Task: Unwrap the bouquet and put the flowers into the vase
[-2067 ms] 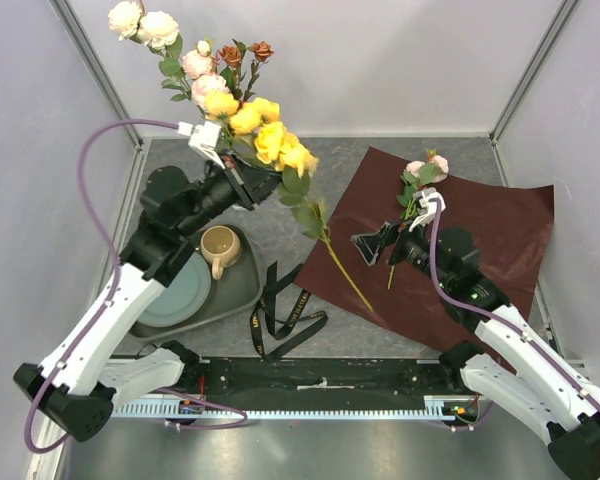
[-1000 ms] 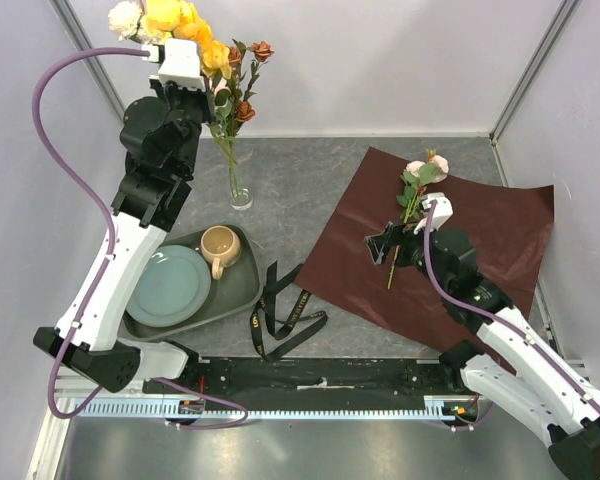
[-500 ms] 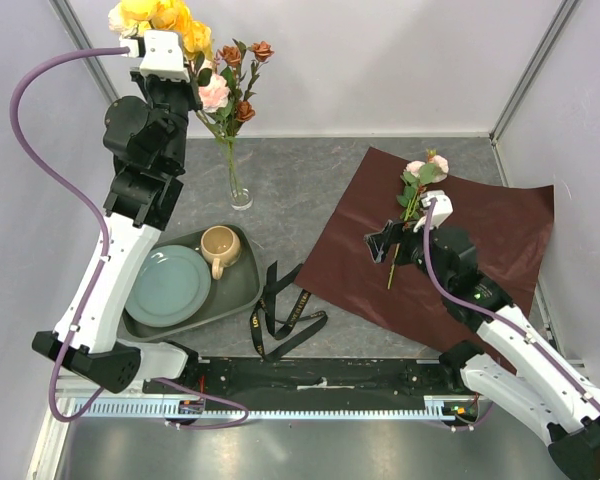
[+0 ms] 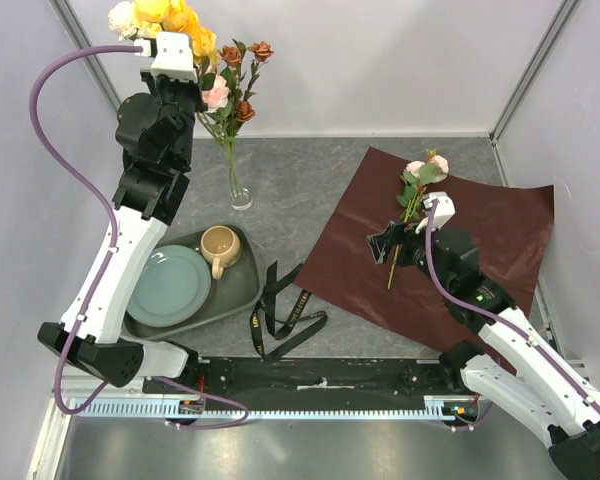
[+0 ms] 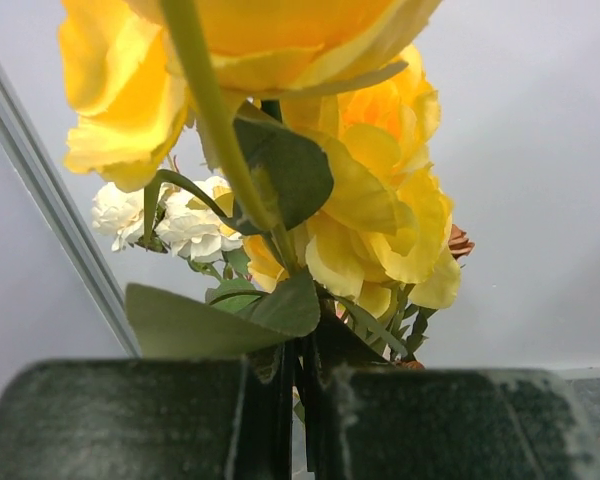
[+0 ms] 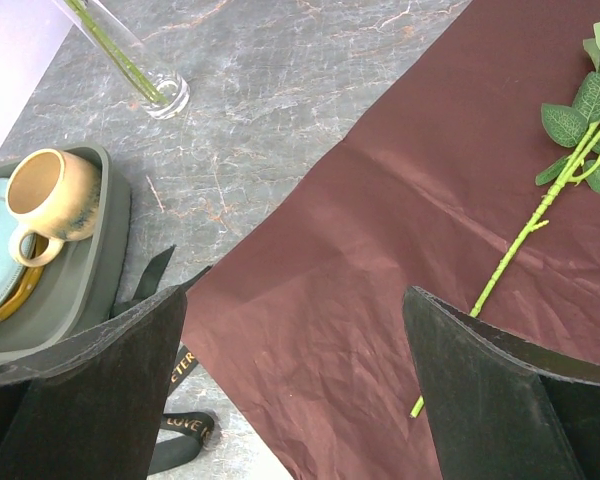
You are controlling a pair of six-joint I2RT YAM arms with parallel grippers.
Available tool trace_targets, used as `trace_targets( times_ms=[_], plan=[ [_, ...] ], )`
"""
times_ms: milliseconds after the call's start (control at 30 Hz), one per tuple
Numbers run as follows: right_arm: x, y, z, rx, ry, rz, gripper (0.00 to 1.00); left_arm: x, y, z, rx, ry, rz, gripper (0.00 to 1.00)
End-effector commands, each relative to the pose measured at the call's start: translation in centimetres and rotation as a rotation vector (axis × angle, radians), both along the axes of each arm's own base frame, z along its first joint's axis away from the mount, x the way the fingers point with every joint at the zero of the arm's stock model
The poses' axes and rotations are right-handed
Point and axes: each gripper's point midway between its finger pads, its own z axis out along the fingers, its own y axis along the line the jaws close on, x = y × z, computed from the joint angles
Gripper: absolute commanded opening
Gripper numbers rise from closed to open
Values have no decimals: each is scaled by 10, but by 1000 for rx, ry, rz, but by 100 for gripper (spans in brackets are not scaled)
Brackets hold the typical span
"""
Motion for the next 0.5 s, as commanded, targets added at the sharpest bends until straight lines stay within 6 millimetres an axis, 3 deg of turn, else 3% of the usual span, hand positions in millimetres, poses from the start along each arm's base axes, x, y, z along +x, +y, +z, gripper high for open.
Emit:
trace_targets(
  times_ms=[0, 467],
  plan=[
    [3, 0, 20, 22, -49, -7, 96, 1, 1, 9, 1, -46, 3, 2],
    [4, 0, 13, 16, -33, -9, 96, 18, -4, -24, 4, 31, -3, 2]
  ],
)
